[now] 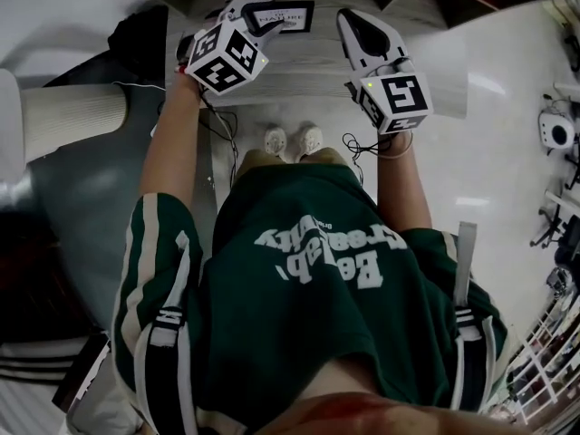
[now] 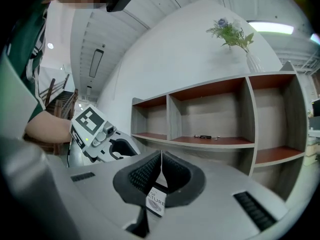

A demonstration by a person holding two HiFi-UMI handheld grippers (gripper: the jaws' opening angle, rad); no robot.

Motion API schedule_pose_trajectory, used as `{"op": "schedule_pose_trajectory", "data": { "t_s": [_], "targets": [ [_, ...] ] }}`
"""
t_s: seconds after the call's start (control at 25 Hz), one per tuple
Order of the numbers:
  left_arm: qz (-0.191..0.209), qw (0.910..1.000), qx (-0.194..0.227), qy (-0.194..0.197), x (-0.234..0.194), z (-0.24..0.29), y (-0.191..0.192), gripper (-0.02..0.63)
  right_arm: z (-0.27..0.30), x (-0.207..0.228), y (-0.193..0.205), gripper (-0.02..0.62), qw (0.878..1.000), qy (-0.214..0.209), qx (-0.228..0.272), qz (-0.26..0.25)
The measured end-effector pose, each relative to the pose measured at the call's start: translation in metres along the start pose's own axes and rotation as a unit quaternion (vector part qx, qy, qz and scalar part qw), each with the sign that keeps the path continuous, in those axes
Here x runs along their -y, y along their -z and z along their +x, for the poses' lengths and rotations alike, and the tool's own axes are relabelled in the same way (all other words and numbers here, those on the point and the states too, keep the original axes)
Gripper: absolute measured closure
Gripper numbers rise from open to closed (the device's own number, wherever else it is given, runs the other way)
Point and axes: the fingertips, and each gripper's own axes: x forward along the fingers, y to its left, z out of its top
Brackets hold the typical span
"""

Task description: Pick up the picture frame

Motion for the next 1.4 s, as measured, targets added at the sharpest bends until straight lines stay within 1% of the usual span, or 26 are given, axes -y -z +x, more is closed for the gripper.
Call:
{"op": "schedule_pose_trajectory", "data": {
  "t_s": [0.08,0.2,0.32,0.48,0.72,1.0,1.2,1.24,1.32,1.4],
  "targets": [
    [0.028,0.9989,-0.024,0.029,-0.003,0.013,0.007,0.440,0.000,0.005,-0.001,0.560,1.000,0.007,-0.006,0.002],
    [0.070,0.9937,-0.058,0.066,-0.009,0.034,0.016,0.436,-0.001,0.015,-0.002,0.560,1.000,0.022,-0.008,0.004],
    [0.101,0.9849,-0.092,0.106,-0.013,0.052,0.026,0.436,-0.001,0.024,-0.005,0.560,0.999,0.034,-0.003,0.004],
    [0.133,0.9700,-0.131,0.155,-0.015,0.076,0.045,0.436,-0.003,0.033,-0.008,0.560,0.999,0.047,-0.009,0.001],
    [0.148,0.9540,-0.168,0.199,-0.008,0.108,0.071,0.436,-0.004,0.035,0.002,0.560,0.998,0.064,-0.021,-0.005],
    [0.165,0.9311,-0.216,0.244,-0.001,0.137,0.100,0.437,-0.006,0.039,0.008,0.560,0.996,0.081,-0.033,-0.006],
    [0.160,0.9206,-0.232,0.270,0.011,0.150,0.118,0.438,-0.008,0.040,0.012,0.560,0.995,0.090,-0.042,-0.009],
    [0.158,0.9196,-0.233,0.273,0.013,0.151,0.120,0.444,-0.009,0.040,0.013,0.560,0.995,0.092,-0.043,-0.009],
    [0.156,0.9191,-0.237,0.274,0.015,0.150,0.122,0.554,-0.013,0.039,0.013,0.560,0.994,0.095,-0.045,-0.009],
    [0.155,0.9198,-0.241,0.268,0.013,0.148,0.121,0.577,-0.016,0.038,0.013,0.560,0.994,0.098,-0.045,-0.008]
  ]
}}
